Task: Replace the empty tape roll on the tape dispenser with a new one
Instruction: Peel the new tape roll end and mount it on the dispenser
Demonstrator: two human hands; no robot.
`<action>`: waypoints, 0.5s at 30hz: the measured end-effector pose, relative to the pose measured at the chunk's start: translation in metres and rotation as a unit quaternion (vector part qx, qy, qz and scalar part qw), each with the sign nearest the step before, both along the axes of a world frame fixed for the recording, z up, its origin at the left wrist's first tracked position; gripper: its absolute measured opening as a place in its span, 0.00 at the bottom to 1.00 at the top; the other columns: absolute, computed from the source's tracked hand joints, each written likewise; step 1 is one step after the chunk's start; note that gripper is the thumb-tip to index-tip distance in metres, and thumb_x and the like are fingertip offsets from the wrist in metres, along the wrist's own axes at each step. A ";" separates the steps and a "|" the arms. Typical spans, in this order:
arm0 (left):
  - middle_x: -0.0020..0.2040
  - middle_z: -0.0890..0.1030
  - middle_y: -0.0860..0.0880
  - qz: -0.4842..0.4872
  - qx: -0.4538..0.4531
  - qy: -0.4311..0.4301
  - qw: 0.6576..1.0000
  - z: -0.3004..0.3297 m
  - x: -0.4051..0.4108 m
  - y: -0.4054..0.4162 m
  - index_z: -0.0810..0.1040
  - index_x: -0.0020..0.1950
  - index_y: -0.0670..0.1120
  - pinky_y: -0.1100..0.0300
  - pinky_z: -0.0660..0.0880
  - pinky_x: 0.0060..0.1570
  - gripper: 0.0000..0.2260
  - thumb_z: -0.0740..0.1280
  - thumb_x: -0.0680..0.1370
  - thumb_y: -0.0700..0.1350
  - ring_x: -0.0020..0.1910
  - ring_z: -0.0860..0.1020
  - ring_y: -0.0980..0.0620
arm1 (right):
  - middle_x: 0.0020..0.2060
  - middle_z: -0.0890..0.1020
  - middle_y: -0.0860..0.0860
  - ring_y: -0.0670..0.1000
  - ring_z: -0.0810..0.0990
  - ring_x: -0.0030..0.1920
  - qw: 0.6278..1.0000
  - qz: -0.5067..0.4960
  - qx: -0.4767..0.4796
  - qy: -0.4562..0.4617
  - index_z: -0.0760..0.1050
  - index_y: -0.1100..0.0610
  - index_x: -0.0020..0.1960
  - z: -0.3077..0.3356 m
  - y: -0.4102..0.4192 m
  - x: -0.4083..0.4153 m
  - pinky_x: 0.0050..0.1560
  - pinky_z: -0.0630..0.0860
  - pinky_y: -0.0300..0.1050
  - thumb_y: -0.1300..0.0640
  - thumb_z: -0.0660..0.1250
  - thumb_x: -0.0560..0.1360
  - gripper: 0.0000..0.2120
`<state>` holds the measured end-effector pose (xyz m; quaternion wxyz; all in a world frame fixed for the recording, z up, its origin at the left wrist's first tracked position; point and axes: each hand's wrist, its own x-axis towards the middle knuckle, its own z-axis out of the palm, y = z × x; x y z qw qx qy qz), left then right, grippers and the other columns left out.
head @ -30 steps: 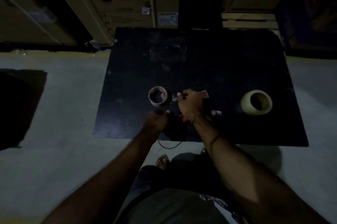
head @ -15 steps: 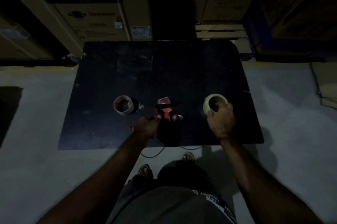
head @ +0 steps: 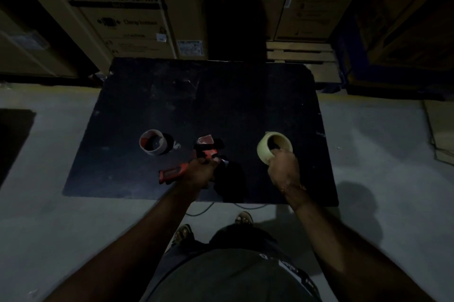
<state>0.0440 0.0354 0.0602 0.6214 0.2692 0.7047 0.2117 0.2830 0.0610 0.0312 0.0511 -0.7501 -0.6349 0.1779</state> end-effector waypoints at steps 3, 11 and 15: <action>0.55 0.85 0.44 0.008 0.032 -0.014 0.999 0.003 0.009 0.005 0.82 0.58 0.47 0.54 0.76 0.44 0.11 0.66 0.84 0.53 0.52 0.83 0.44 | 0.52 0.85 0.61 0.63 0.85 0.50 0.996 0.002 0.073 0.059 0.85 0.64 0.56 0.004 -0.010 -0.009 0.48 0.84 0.54 0.63 0.66 0.80 0.10; 0.42 0.87 0.51 -0.066 0.127 -0.044 0.989 0.025 0.028 0.018 0.86 0.51 0.47 0.58 0.80 0.42 0.18 0.71 0.79 0.62 0.42 0.85 0.51 | 0.46 0.88 0.58 0.61 0.88 0.40 0.954 0.146 0.235 0.111 0.86 0.64 0.54 0.025 -0.041 -0.044 0.36 0.85 0.52 0.65 0.75 0.75 0.08; 0.47 0.86 0.42 -0.031 0.154 -0.049 0.986 0.026 0.025 0.022 0.83 0.56 0.38 0.53 0.79 0.50 0.19 0.73 0.80 0.54 0.46 0.84 0.47 | 0.48 0.88 0.55 0.58 0.88 0.42 0.946 0.189 0.239 0.115 0.87 0.62 0.55 0.034 -0.043 -0.052 0.37 0.86 0.54 0.63 0.76 0.75 0.09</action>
